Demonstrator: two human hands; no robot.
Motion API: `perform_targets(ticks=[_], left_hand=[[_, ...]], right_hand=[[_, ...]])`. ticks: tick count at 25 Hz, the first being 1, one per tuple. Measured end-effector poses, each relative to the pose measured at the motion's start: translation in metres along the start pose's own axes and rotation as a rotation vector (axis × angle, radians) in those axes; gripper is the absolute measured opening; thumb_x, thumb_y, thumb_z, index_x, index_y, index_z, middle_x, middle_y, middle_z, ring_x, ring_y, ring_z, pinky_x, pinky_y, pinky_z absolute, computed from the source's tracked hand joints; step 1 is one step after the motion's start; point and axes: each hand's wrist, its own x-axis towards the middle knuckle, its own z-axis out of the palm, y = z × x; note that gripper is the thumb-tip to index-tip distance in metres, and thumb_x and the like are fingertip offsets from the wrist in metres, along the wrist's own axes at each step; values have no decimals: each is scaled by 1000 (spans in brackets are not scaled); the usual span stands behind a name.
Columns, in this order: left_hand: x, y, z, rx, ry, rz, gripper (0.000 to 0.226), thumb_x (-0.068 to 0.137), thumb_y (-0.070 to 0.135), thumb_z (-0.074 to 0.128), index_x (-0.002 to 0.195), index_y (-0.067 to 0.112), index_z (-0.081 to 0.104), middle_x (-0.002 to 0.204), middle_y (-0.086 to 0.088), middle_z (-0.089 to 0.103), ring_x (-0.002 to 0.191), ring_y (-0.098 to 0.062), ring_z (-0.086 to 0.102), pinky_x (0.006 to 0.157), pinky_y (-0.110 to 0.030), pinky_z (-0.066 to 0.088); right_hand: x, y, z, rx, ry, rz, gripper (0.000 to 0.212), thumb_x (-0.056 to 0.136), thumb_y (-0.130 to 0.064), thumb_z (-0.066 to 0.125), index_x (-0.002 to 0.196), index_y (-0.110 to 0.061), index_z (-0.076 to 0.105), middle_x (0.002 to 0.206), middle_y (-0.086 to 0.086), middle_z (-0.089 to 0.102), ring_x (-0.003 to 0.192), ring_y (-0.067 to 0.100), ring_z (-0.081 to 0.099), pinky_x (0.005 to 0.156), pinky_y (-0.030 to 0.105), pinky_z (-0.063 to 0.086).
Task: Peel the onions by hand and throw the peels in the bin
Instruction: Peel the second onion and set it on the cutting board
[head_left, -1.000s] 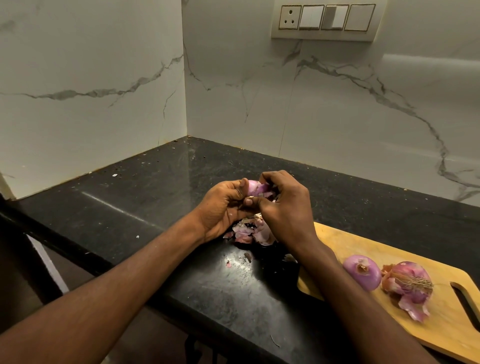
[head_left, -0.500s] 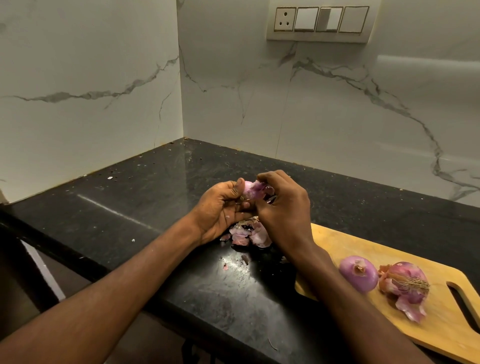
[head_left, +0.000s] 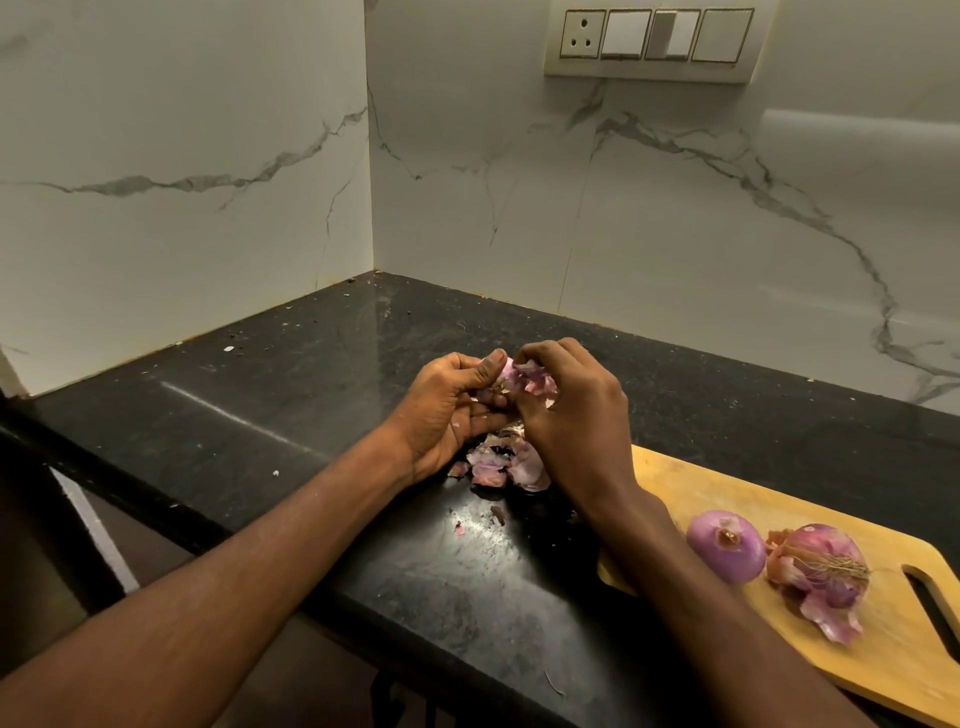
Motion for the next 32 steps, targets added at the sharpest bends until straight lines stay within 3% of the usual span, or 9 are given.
perform_targets(ticks=[2,4,8,14,18,26,29,32], left_hand=[[1,-1,-1,-11,-11,1,25,99,23,67,109,3,55,89,-19,69,75,-24,72,65,-34,63],[0,0,-1,-18,-5,-1,21,97,22,68,97,7,54,85,-17,68,76,-25,71,66,-37,63],[-2,0,2,-26,-31,15,21,92,21,70,94,8,53,79,-14,71,77,-27,73,67,-40,64],[1,-1,-1,-38,16,48,27,86,24,74,92,9,52,88,-18,64,81,-31,70,69,-42,66],[2,-4,-1,-21,19,63,23,93,21,71,92,9,52,81,-14,65,77,-26,71,66,-37,64],[-1,-3,1,2,31,123,26,91,21,74,89,12,50,87,-16,72,79,-24,74,69,-39,65],[2,-5,1,-21,74,102,25,94,23,71,92,10,50,85,-18,67,86,-33,74,68,-41,65],[5,-4,0,-82,126,94,21,99,23,66,96,8,51,81,-18,65,79,-32,75,65,-41,64]], right_hand=[[-1,-2,0,-52,25,-4,22,88,-16,77,109,-19,72,102,-9,67,84,13,64,69,33,56],[-1,-3,0,-92,38,4,17,87,-12,76,103,-18,73,97,-8,66,78,15,62,63,37,57],[-1,1,-1,-139,23,32,16,86,-6,75,96,-18,73,92,-8,63,73,15,58,58,30,51],[-1,-4,1,-86,19,41,18,86,-15,80,99,-18,68,97,-7,64,78,10,59,65,21,47],[-3,-6,3,-157,53,47,15,86,-9,77,97,-17,71,92,-6,66,74,13,60,62,33,55],[-5,-7,5,-149,-9,25,10,89,-12,72,96,-18,72,86,-7,61,72,14,55,58,35,52],[-3,-9,5,-112,37,46,14,88,-7,74,98,-15,69,92,-5,63,74,12,56,62,32,52],[-2,-9,4,-59,46,41,21,86,-1,73,102,-15,69,98,-4,65,80,12,59,68,29,53]])
